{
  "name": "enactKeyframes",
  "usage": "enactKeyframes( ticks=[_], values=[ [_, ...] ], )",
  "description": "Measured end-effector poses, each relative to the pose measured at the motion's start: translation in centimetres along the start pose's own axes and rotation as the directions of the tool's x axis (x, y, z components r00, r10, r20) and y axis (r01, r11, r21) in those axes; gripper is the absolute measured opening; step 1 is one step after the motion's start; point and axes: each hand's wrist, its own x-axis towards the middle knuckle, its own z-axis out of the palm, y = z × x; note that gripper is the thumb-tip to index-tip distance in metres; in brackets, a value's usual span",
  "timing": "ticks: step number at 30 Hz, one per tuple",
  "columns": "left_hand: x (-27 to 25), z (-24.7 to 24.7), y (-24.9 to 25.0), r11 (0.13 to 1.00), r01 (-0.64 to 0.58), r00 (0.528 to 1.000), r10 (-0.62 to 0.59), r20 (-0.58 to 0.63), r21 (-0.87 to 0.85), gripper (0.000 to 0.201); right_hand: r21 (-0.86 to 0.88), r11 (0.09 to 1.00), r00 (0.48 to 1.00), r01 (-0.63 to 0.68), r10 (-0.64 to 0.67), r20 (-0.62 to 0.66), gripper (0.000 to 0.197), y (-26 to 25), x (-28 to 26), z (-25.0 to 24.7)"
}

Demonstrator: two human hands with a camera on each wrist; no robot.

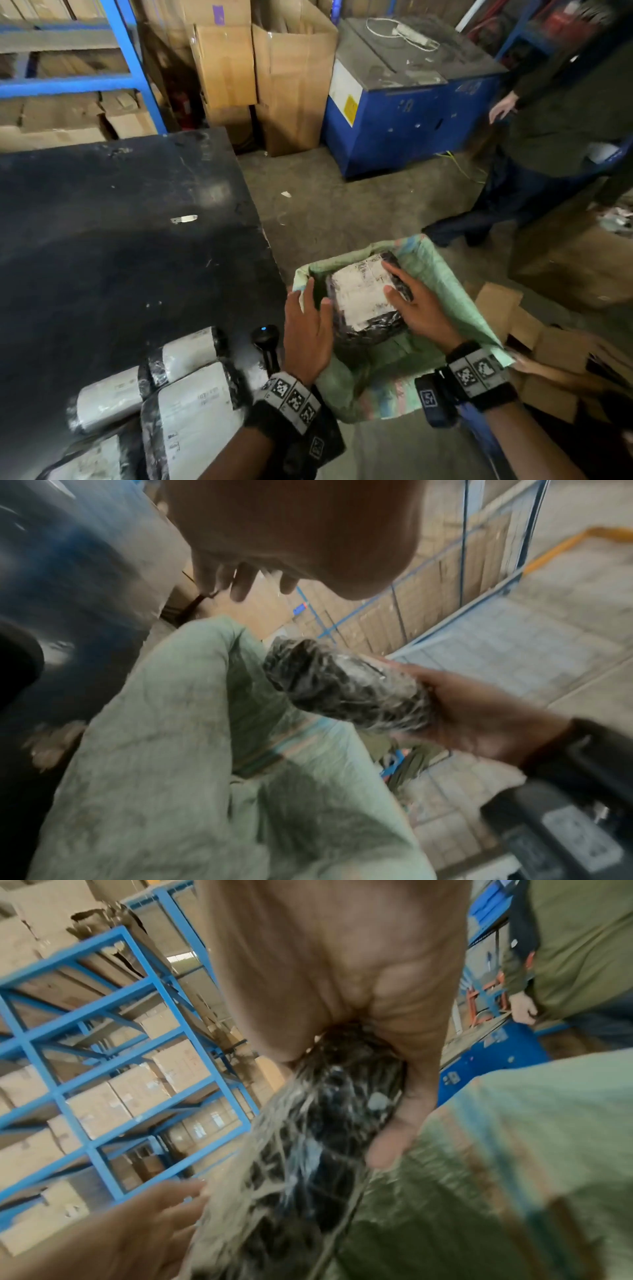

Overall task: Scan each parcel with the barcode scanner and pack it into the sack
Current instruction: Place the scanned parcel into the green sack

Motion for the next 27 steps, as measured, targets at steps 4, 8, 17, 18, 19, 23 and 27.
enactKeyframes(
  ticks=[4, 8, 17, 18, 19, 23, 27],
  values=[
    [-0.1, 5.7, -1.7, 0.955, 0.023, 0.997, -0.043, 0.059, 0.295, 0.075, -0.192, 0.971, 0.963, -0.145, 0.183, 0.198, 0.049, 3.9, 3.3, -3.3],
    [-0.8, 8.0, -3.6, 0.914, 0.013, 0.994, -0.057, 0.096, 0.405, 0.075, -0.429, 0.88, 0.867, -0.205, 0.366, 0.338, 0.049, 8.1, 9.4, -1.7],
    [-1.2, 8.2, -5.2, 0.965, 0.013, 0.998, -0.027, 0.05, 0.263, 0.077, -0.395, 0.858, 0.801, -0.329, 0.475, 0.364, 0.057, 16.5, 13.2, 8.3],
    [-1.1, 8.4, -5.2, 0.97, 0.021, 0.999, -0.032, 0.044, 0.243, 0.079, -0.371, 0.865, 0.806, -0.339, 0.47, 0.359, 0.058, 17.5, 13.3, 9.2],
    [-1.2, 8.4, -5.0, 0.974, 0.027, 0.999, -0.036, 0.037, 0.226, 0.08, -0.334, 0.878, 0.818, -0.342, 0.453, 0.353, 0.058, 18.3, 13.1, 9.8],
    [-0.8, 8.2, -5.2, 0.982, 0.033, 0.999, -0.037, 0.018, 0.183, 0.081, -0.213, 0.917, 0.853, -0.338, 0.394, 0.344, 0.059, 20.8, 13.1, 12.7],
    [-0.3, 7.7, -6.2, 0.976, 0.039, 0.999, -0.037, -0.012, 0.216, 0.082, -0.294, 0.904, 0.855, -0.311, 0.401, 0.328, 0.065, 23.6, 13.2, 15.2]
  ],
)
